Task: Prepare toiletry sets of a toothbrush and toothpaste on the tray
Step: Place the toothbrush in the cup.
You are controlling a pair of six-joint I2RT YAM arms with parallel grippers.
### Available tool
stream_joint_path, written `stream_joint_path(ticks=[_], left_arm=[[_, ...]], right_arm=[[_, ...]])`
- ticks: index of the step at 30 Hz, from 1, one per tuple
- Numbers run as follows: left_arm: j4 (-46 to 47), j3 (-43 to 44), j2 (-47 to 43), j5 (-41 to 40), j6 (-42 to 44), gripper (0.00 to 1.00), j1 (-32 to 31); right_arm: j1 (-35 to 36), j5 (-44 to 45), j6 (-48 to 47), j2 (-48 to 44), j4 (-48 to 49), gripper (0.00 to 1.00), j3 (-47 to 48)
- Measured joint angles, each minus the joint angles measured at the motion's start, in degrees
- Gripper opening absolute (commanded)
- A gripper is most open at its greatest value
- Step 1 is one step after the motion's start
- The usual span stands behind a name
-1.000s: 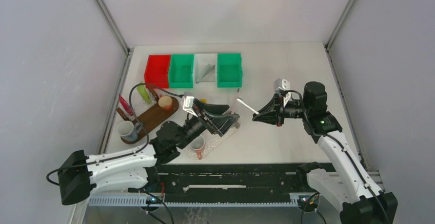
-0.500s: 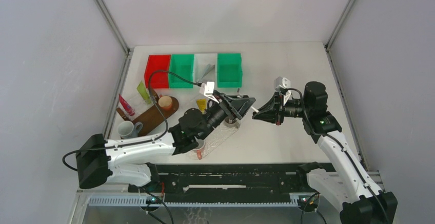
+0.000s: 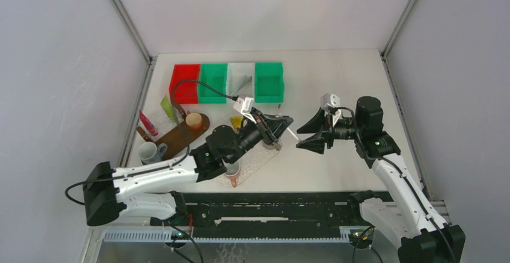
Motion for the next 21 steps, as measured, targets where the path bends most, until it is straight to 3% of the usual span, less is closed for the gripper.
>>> stream_joint_path(ticks=[5,9,15,21], left_arm=[[-6.9,-2.7,-9.2,9.0,6.1,0.0,2.7],[-17.6,-3.3,-18.2,12.1,11.1,0.0,4.5],[-33.7,-3.4,-31.5,8.1,15.3,0.0,6.7],[-44.9,-3.4,-38.0,2.5,15.9,0.0,10.1]], right_arm=[[-0.1,-1.5,-1.8,0.0,-1.2,0.63,0.0],[-0.4,-2.1,-2.9,0.0,-2.1,0.63,0.0],[-0.8,-2.1,-4.3,0.0,-2.9,0.63,0.0],[-1.1,-2.0,-5.6,0.1,-3.4,0.63,0.0]])
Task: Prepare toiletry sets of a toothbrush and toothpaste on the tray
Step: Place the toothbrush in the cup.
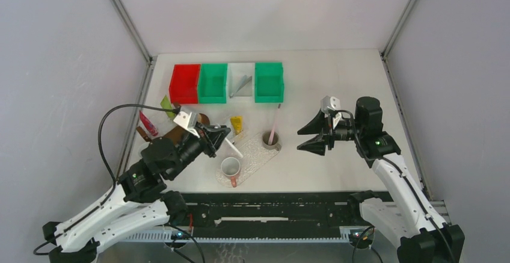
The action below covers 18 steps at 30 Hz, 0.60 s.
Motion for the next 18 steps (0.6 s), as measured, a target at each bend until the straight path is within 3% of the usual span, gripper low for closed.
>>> stream_joint_path(ticks=[6,18], left_arm=[[-7.8,-0.2,0.0,-4.3,0.0,0.0,0.8],[-8.4,-5.0,1.6,-6.0,-0.1,0.0,3.0]], right_arm=[[0.0,0.1,-1.0,0.6,-0.7,0.63,0.0],[-0.1,0.2,-1.6,0.9,-1.6,0.63,0.0]])
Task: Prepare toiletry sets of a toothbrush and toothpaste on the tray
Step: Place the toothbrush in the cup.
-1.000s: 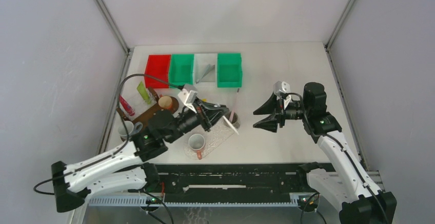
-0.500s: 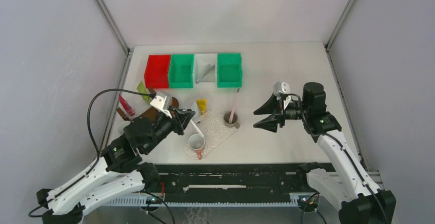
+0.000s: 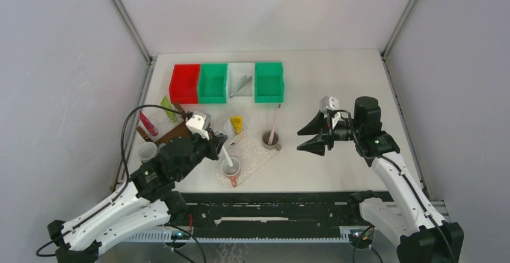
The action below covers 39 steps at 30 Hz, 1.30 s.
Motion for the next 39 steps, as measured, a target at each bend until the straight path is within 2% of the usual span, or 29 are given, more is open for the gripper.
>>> stream_joint_path(ticks=[11,16,22,26,32,39], left_arm=[[3.3,-7.0,2.5,0.1,-3.4,0.02,1.5],[4.6,-9.0,3.3,0.3,-5.1,0.12,1.7],[6.3,-10.2,3.8,0.3,-6.5,0.41,1.8],[6.3,-10.2,3.5,-0.1,-7.1,0.53,2.0],[6.3,-10.2,-0.3,-1.5,-5.9,0.64,2.1],[6.9,-7.3,0.6,-1.7,-2.5,0.67,4.3]], right_arm=[[0.0,0.0,-0.6,0.0,0.0,0.63,0.0],[0.0,0.0,-0.6,0.1,0.0,0.63,0.0],[0.0,0.0,-0.7,0.1,-0.1,0.63,0.0],[0.0,0.0,-0.8,0.1,-0.1,0.63,0.0],[0.0,0.0,-0.8,0.1,-0.2,0.63,0.0],[0.0,0.0,-1.0,0.1,-0.5,0.63,0.0]])
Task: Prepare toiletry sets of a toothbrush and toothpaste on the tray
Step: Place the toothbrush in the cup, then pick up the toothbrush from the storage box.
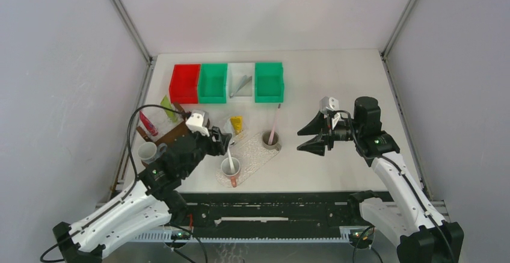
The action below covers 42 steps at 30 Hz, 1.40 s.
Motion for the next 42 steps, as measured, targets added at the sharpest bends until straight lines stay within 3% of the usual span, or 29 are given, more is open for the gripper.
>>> stream_joint_path(ticks=[11,19,29,33,42], left_arm=[[4.5,15.0,13.8,11.9,5.1,0.67,11.5],[5.0,27.9,32.5,23.1,7.5,0.67,19.9],[-7.4,53.7,59.6,24.9,14.5,0.66,25.8],[-13.8,63.6,69.5,24.3,17.2,0.6,25.9],[-28.2,85.0,90.0,22.4,22.7,0.55,25.9]], right_arm=[[0.0,1.5,0.1,0.0,0.0,0.63,0.0],[0.0,11.5,2.6,0.1,1.5,0.63,0.0],[1.7,39.2,12.8,3.0,7.2,0.64,0.0],[4.0,50.3,15.7,4.1,9.4,0.64,0.0],[5.7,58.7,16.9,4.5,11.0,0.64,-0.3]])
